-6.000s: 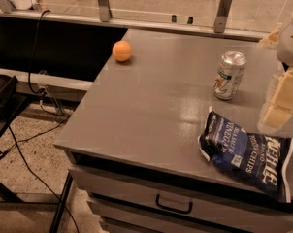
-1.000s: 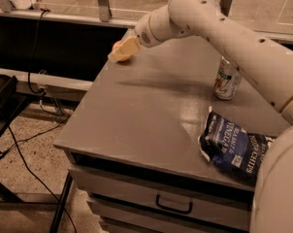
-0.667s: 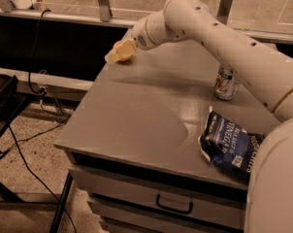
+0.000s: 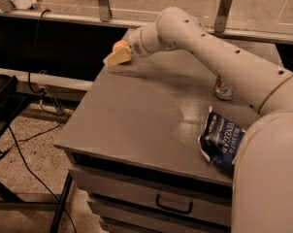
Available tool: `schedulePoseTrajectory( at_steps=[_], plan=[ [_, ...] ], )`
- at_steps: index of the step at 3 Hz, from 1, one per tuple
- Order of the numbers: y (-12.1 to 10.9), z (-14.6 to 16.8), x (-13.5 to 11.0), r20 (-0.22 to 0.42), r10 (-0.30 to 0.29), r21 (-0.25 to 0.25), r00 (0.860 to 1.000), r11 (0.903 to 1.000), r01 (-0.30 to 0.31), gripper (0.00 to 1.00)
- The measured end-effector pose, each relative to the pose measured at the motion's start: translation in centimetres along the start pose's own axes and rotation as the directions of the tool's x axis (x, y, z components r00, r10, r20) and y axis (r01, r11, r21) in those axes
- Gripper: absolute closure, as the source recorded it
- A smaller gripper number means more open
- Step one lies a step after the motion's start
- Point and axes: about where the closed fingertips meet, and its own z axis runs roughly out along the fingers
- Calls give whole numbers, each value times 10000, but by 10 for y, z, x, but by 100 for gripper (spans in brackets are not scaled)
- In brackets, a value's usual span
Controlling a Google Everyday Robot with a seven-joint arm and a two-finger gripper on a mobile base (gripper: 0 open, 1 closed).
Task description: Pick orange
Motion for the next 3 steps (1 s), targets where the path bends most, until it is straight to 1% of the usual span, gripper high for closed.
schedulePoseTrajectory(
  at_steps=[1, 2, 3],
  plan=[
    [-1, 8, 4, 167, 115, -112, 9998, 9999, -113, 40],
    [-2, 3, -5, 493, 90, -230, 9987, 9997, -78, 64],
    [-10, -30, -33, 1221, -141, -139, 9924, 9998, 160, 94]
  ],
)
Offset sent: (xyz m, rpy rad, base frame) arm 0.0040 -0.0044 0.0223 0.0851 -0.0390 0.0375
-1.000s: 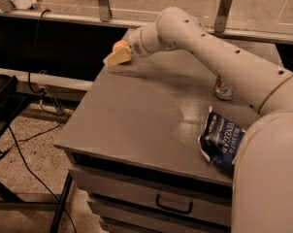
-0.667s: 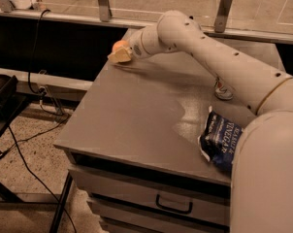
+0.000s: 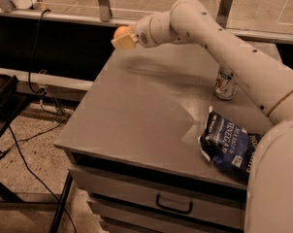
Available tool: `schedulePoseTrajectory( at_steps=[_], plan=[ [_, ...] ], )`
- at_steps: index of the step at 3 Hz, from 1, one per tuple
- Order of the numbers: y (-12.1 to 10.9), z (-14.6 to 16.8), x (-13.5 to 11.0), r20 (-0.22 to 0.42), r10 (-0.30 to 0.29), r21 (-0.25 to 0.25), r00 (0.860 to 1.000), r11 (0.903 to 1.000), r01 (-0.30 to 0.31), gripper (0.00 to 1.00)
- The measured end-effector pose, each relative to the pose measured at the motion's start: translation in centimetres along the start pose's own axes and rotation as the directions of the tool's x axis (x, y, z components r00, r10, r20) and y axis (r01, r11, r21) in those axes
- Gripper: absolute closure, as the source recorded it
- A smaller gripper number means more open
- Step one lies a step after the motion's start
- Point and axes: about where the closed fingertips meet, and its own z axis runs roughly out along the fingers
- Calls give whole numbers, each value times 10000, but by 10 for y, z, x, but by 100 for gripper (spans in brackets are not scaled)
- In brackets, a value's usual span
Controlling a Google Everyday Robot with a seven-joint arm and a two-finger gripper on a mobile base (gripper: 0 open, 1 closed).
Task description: Pick orange
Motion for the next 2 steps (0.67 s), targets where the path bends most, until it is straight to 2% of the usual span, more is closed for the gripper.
schedulePoseTrajectory(
  at_steps=[1, 2],
  plan=[
    [-4, -27, -25, 443, -403, 114, 9982, 9991, 398, 100],
    [-5, -28, -26, 461, -446, 122, 9979, 9990, 441, 100]
  ],
)
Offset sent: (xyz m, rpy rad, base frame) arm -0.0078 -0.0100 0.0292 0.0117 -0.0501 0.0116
